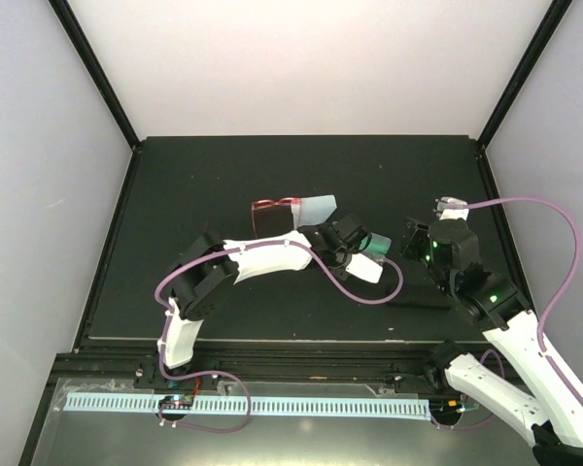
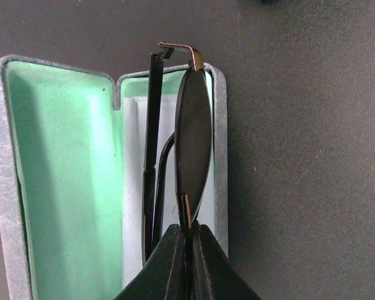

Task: Organize the sunglasses
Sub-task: Place the sunglasses in the sunglasses case.

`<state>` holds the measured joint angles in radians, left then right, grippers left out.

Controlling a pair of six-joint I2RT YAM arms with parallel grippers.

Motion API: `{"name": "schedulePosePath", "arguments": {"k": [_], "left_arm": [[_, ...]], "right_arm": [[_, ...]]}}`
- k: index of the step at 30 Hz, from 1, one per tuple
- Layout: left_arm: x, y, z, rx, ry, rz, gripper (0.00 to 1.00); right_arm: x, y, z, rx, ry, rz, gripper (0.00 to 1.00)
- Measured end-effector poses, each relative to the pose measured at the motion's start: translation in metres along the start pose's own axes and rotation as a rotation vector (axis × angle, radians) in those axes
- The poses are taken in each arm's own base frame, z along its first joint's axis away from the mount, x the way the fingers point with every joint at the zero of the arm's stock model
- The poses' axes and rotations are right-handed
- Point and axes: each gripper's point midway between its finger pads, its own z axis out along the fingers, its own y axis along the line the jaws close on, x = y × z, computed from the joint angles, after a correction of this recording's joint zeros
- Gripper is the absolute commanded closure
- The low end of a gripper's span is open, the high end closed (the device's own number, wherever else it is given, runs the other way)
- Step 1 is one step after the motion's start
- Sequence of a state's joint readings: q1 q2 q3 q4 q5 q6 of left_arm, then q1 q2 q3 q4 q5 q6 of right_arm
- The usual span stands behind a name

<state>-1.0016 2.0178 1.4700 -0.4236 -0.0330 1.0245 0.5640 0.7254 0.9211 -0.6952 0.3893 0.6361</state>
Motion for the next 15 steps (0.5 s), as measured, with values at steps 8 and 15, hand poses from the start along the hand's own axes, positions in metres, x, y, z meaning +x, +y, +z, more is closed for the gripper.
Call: {"name": "schedulePosePath", "arguments": {"k": [8,15], "left_arm": [[-0.0008,-0.0006,0.0046,0.016,0.009,-0.002,0.98],[-0.0026,-0.0023,0.0044,0.034,-0.001,-0.021,0.91]], "right_arm": [[0.0009,0.0008,0.0000,-0.005,0.004,0.002,0.55],[0.0019,-0.0001,-0.0002,-0.005,0.004,0.007,0.55]]}}
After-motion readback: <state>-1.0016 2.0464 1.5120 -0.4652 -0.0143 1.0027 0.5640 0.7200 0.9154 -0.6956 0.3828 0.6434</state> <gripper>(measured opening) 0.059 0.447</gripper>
